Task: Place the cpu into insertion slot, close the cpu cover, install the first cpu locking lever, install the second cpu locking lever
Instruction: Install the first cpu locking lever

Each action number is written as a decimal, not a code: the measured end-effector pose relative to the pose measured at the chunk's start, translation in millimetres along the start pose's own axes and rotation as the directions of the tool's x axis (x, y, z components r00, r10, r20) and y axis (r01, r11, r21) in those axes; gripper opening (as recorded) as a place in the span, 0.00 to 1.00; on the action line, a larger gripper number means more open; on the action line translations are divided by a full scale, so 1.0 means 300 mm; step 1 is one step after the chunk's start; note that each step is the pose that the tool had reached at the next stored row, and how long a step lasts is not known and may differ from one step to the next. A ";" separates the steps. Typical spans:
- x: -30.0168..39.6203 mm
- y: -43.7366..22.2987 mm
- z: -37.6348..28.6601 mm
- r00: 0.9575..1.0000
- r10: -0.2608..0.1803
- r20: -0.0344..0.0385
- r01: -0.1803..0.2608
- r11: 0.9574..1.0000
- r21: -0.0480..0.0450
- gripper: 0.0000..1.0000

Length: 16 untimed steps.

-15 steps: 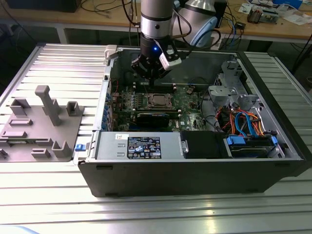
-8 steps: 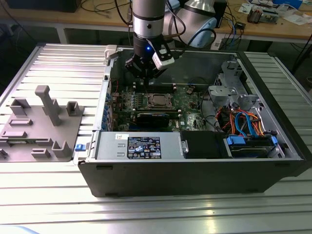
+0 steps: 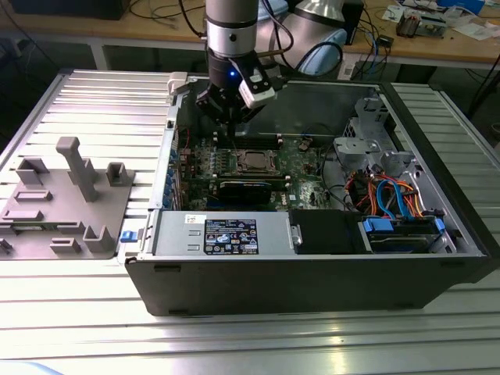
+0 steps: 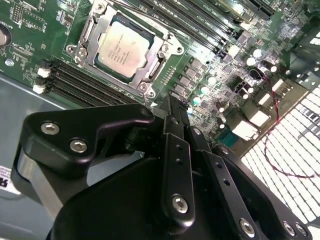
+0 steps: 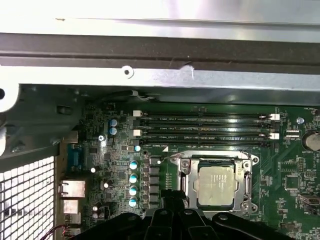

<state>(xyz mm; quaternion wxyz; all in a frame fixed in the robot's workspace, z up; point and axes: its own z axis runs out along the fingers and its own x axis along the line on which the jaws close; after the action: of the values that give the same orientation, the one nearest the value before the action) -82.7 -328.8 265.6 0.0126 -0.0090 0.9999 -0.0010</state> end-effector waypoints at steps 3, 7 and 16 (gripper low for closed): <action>0.028 0.001 -0.003 1.000 0.000 0.007 0.000 1.000 0.000 0.11; 0.063 0.007 -0.004 1.000 0.000 0.010 0.000 1.000 0.000 0.11; 0.079 0.067 0.005 1.000 -0.003 0.010 0.003 1.000 -0.001 0.11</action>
<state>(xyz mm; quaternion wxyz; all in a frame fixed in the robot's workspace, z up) -106.7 -309.2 263.5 0.0174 -0.0102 0.9998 -0.0002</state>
